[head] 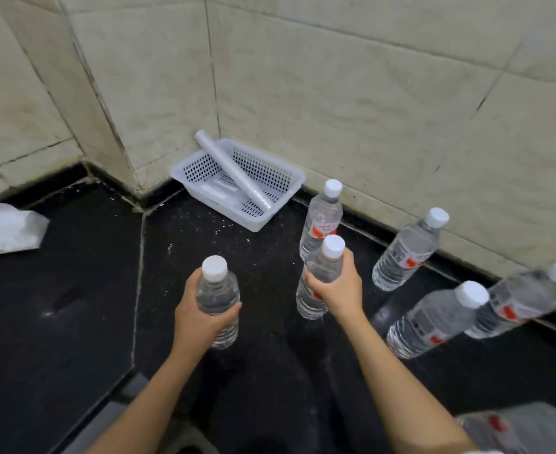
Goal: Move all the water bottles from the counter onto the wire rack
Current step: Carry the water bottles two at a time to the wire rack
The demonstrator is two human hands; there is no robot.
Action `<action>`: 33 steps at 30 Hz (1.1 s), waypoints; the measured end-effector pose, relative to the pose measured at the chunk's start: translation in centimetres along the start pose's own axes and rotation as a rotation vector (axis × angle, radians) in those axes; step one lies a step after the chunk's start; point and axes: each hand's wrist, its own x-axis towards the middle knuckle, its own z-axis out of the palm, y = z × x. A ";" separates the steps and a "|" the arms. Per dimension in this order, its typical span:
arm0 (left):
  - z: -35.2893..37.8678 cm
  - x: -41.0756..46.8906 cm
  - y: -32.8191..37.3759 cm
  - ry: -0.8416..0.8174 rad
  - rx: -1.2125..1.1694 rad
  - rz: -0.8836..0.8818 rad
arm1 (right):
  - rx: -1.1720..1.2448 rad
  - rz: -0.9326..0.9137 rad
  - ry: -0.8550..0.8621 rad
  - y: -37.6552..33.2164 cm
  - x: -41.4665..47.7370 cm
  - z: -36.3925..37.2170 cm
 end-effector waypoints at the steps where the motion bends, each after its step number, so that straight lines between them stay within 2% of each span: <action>1: -0.2 0.3 0.0 -0.029 0.013 -0.001 | -0.001 0.013 0.011 -0.1 -0.3 0.0; 6: -1.1 2.4 0.3 -0.060 0.005 -0.038 | -0.025 0.077 0.038 -1.6 -1.5 0.0; 16: -4.5 4.5 -0.5 -0.309 -0.024 -0.014 | -0.143 0.236 0.234 -4.0 -9.4 1.9; 23: -5.3 1.8 -0.2 -0.560 0.194 0.133 | -0.111 0.350 0.431 -5.2 -19.6 3.8; 26: -5.3 -0.9 -0.2 -0.698 0.177 0.170 | -0.081 0.398 0.566 -5.0 -23.3 3.7; 31: -5.8 -5.7 -0.2 -0.879 0.041 0.128 | 0.061 0.527 0.982 -3.9 -30.7 2.4; 33: -5.9 -7.4 0.1 -0.924 0.019 0.151 | 0.094 0.542 1.082 -3.6 -33.9 1.6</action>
